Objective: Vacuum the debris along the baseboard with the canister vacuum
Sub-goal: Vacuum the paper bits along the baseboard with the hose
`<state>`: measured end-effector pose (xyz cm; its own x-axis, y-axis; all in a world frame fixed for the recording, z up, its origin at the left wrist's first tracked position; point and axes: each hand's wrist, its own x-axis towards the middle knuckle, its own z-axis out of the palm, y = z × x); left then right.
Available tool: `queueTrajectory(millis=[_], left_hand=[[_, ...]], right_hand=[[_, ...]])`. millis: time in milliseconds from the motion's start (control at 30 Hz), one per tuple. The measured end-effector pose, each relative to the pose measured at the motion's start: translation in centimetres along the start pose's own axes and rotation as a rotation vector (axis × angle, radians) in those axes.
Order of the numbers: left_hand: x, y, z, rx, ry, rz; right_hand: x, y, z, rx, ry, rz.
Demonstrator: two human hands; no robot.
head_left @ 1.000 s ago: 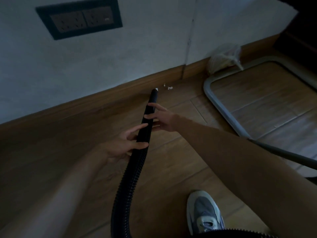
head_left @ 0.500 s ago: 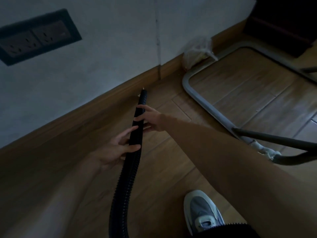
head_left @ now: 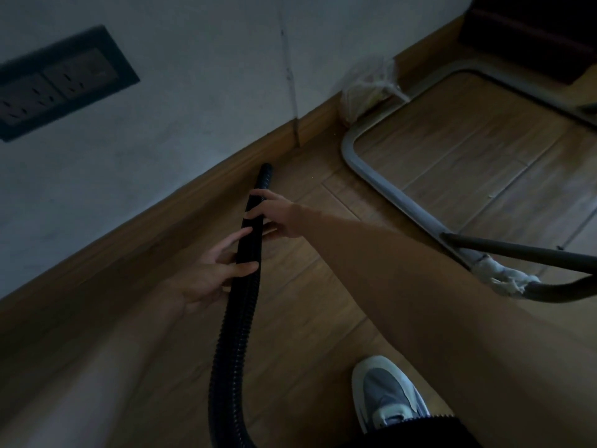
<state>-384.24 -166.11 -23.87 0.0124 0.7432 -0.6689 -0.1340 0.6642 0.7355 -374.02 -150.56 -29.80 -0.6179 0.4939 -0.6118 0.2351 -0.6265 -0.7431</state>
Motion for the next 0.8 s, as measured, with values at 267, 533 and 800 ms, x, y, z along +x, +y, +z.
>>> queueTrajectory(millis=[267,533,800], left_hand=[[-0.9,-0.9,0.0,0.049,-0.008,-0.043],[-1.7,-0.9,1.9,0.1,0.002,-0.038],[-2.8,-2.6,1.9,0.132,-0.039,-0.037]], right_hand=[[-0.8,0.9,-0.2,-0.009,-0.053,0.013],[-2.0,2.6,-1.4,0.052,0.02,-0.004],[-3.4,4.4,-1.0,0.062,0.018,0.001]])
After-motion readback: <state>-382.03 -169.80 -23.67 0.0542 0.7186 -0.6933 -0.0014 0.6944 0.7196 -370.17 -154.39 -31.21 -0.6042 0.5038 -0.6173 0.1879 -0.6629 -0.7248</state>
